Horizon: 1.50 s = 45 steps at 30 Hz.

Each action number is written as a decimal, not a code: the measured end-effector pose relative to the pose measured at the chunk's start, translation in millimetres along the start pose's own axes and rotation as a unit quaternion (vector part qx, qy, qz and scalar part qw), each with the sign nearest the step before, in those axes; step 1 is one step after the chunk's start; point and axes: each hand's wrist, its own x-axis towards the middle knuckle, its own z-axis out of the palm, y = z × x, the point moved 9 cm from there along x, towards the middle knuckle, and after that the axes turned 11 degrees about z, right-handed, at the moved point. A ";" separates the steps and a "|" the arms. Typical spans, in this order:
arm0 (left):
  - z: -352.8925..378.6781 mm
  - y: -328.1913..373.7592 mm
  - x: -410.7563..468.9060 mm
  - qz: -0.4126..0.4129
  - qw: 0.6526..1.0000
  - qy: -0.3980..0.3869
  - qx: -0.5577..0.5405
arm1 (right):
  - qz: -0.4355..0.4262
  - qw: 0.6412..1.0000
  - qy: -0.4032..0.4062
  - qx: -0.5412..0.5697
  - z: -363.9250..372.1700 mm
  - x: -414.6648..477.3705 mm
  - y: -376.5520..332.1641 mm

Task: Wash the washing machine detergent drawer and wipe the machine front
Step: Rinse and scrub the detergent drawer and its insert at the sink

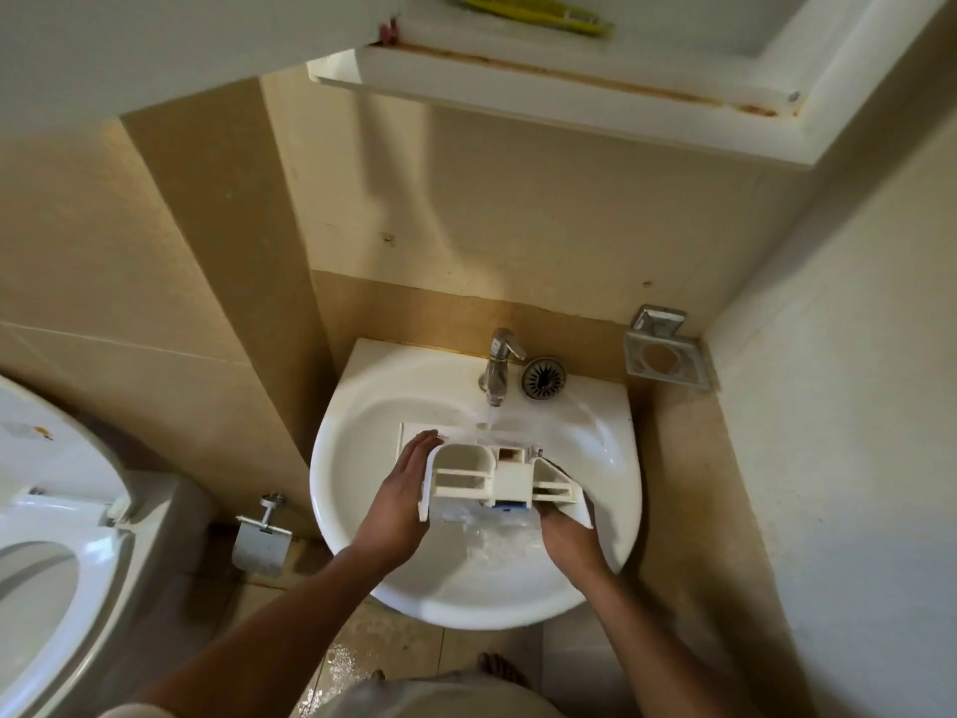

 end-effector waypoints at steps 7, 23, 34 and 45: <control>-2.5 0.4 -16.5 0.002 1.000 0.003 0.024 | -0.067 0.994 -0.021 -0.087 1.9 -9.0 -0.8; -20.5 26.5 -6.9 0.003 0.996 0.083 -0.013 | -0.062 0.996 0.048 -0.042 -7.1 -20.0 -9.6; -20.8 27.5 -2.9 -0.057 0.997 0.051 -0.026 | 0.024 0.992 0.064 -0.109 -14.6 -6.3 0.5; -45.6 17.8 37.0 -0.159 0.985 -0.002 -0.060 | -0.027 0.965 0.058 -0.254 -21.1 22.2 -73.4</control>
